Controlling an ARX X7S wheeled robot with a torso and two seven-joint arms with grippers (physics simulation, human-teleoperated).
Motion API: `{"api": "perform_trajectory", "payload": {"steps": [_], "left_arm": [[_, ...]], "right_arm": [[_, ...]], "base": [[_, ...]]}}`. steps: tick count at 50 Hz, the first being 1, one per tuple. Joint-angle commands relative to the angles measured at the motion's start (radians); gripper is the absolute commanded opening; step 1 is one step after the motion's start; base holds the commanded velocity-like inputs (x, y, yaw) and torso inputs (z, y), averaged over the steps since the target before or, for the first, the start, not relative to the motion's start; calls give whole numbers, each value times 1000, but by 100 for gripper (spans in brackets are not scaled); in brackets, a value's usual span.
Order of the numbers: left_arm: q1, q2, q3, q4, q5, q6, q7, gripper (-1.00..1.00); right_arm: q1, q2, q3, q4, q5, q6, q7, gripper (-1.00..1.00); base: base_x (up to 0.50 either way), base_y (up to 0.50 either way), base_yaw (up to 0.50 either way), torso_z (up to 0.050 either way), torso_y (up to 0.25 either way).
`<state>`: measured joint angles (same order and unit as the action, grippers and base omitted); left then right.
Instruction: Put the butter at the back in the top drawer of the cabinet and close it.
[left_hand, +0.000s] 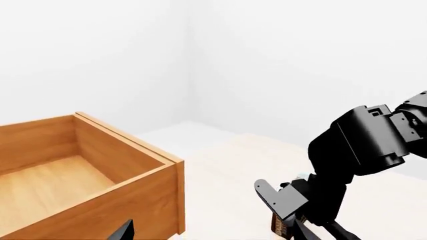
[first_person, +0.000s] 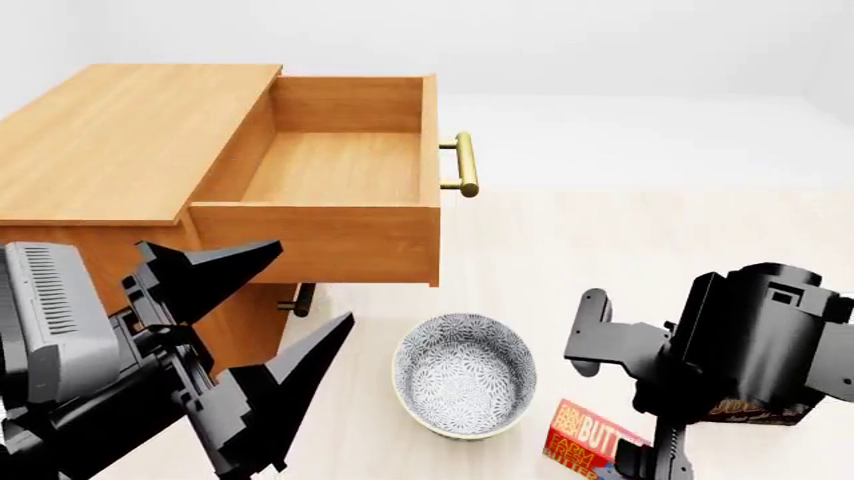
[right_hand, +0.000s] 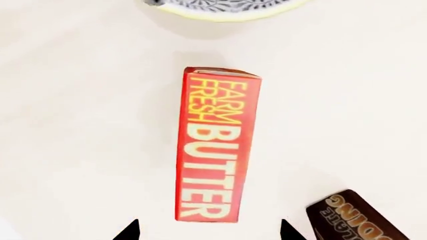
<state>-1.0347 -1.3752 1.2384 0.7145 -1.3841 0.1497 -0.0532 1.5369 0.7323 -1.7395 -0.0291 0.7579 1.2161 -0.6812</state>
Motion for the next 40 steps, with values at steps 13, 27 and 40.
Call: {"api": "perform_trajectory", "payload": {"steps": [13, 27, 40], "left_arm": [[4, 10, -2, -3, 6, -11, -4, 100], [9, 17, -2, -9, 9, -15, -4, 100], [15, 16, -3, -12, 14, -13, -2, 100]], "right_arm": [[-63, -15, -12, 75, -14, -54, 4, 100], [-94, -29, -27, 111, -28, -78, 3, 100], [-117, -33, -31, 137, -32, -99, 2, 100]], "base": [[0, 0, 0, 0, 0], [0, 0, 0, 0, 0], [0, 0, 0, 0, 0]]}}
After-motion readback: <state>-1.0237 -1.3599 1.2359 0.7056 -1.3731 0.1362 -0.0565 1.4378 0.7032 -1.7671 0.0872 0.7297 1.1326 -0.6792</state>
